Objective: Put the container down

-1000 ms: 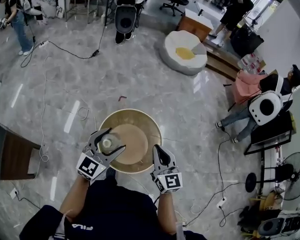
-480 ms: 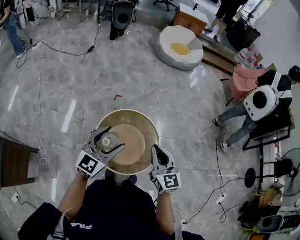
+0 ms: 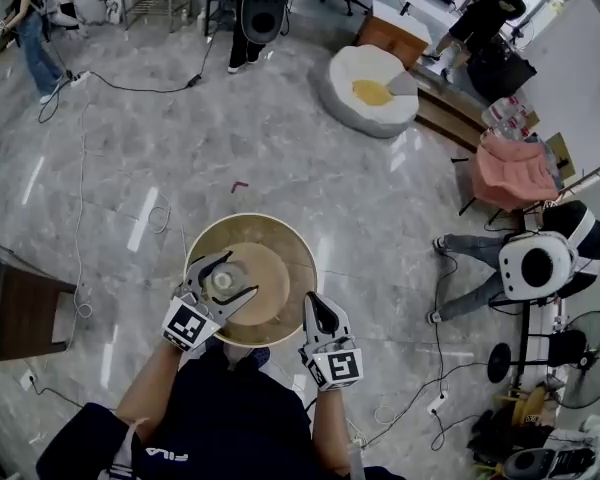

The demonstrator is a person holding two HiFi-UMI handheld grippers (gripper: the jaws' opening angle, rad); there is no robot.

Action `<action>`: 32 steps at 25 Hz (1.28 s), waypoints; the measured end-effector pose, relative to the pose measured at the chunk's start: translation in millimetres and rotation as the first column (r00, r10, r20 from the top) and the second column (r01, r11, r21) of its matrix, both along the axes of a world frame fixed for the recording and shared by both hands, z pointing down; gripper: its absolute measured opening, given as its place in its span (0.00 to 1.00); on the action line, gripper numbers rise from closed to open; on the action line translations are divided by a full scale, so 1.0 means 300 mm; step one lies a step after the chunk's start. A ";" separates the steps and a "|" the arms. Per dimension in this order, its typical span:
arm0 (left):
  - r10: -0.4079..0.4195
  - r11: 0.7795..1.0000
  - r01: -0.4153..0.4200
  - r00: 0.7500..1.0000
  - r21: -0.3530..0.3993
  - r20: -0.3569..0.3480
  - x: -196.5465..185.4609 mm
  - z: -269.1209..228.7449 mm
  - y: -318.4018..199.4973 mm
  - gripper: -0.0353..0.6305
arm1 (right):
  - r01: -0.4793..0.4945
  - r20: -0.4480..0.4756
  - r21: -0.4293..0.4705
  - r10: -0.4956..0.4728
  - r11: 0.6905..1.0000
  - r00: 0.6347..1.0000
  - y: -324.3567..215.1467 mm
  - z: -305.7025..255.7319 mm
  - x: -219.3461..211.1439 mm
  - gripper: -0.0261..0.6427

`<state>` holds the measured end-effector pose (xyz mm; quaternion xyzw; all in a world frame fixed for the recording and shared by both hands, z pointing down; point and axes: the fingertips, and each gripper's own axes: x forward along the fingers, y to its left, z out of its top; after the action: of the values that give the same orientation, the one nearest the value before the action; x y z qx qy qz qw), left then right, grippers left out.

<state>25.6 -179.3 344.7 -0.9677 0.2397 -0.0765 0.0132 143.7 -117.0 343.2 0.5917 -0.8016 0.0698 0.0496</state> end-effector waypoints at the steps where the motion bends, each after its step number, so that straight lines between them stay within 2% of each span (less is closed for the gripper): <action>1: -0.007 1.000 0.007 1.000 -0.011 0.002 0.006 0.023 -0.009 0.59 | 0.008 -0.002 -0.011 -0.008 1.000 1.000 0.005 0.011 0.000 0.08; 5: -0.033 0.999 0.033 0.999 -0.034 0.023 0.034 0.145 -0.057 0.59 | 0.029 -0.007 -0.061 -0.030 0.998 1.000 0.028 0.079 0.007 0.08; 10: -0.052 0.997 0.056 0.997 -0.056 0.061 0.045 0.365 -0.169 0.59 | 0.044 -0.021 -0.110 -0.046 0.993 0.999 -0.002 0.251 -0.003 0.08; 15: -0.060 0.991 0.074 0.990 -0.109 0.125 0.037 0.660 -0.260 0.59 | 0.055 -0.012 -0.149 -0.058 0.987 0.998 -0.037 0.433 -0.023 0.08; 20: -0.057 0.987 0.085 0.978 -0.133 0.202 0.025 0.980 -0.296 0.59 | 0.083 -0.058 -0.197 -0.096 0.977 0.994 -0.060 0.662 -0.083 0.08; 24: -0.021 0.986 0.060 0.971 -0.155 0.239 0.091 1.195 -0.318 0.59 | 0.074 -0.005 -0.216 -0.077 0.973 0.997 -0.071 0.819 -0.057 0.08; 32: 0.052 0.983 0.003 0.955 -0.185 0.291 0.134 1.596 -0.360 0.59 | 0.096 0.019 -0.230 -0.094 0.968 0.995 -0.055 1.110 -0.099 0.08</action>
<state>66.0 -287.2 823.6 -0.9455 0.2151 -0.2414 -0.0396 113.9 -133.5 676.2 0.5426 -0.8157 0.1624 0.1178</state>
